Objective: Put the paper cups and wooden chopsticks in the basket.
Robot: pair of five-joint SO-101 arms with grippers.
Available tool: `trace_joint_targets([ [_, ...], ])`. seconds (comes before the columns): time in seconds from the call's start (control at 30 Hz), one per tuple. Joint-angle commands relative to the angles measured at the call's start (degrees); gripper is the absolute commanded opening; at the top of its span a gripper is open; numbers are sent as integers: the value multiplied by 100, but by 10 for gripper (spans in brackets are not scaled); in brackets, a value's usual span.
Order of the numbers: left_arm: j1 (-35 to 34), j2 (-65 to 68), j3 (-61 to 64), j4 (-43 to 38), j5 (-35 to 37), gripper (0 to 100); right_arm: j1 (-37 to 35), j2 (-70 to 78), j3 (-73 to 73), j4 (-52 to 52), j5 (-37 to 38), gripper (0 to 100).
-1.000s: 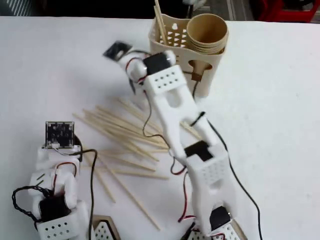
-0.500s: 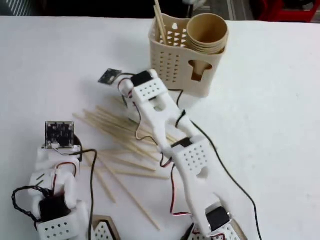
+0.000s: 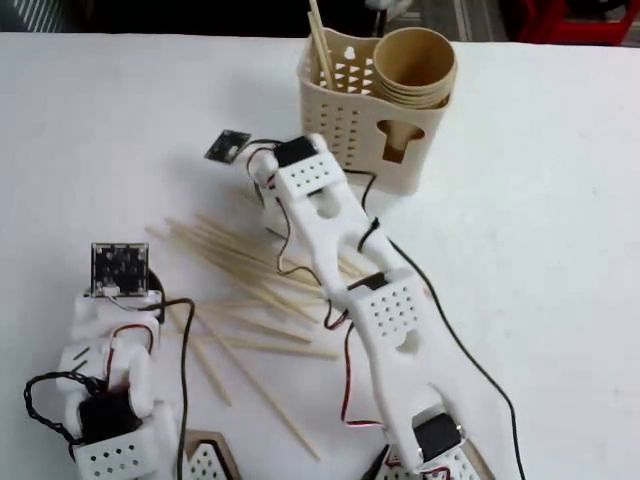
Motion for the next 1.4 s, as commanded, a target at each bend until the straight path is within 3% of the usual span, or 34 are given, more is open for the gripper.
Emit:
trace_joint_targets([
  [0.0,-13,-66,-44,-141,-62,154,-22,-558,-413,497,35,18],
  [0.2,-13,-66,-44,-141,-62,154,-31,-1218,-1090,1121,35,18],
  [0.53,-13,-66,-44,-141,-62,154,13,-2413,-1231,1007,18,18],
  [0.97,-13,-66,-44,-141,-62,154,523,-4057,-1231,-1789,-1512,18],
  [1.37,-13,-66,-44,-141,-62,154,1209,-3582,-1108,-3732,-1635,18],
])
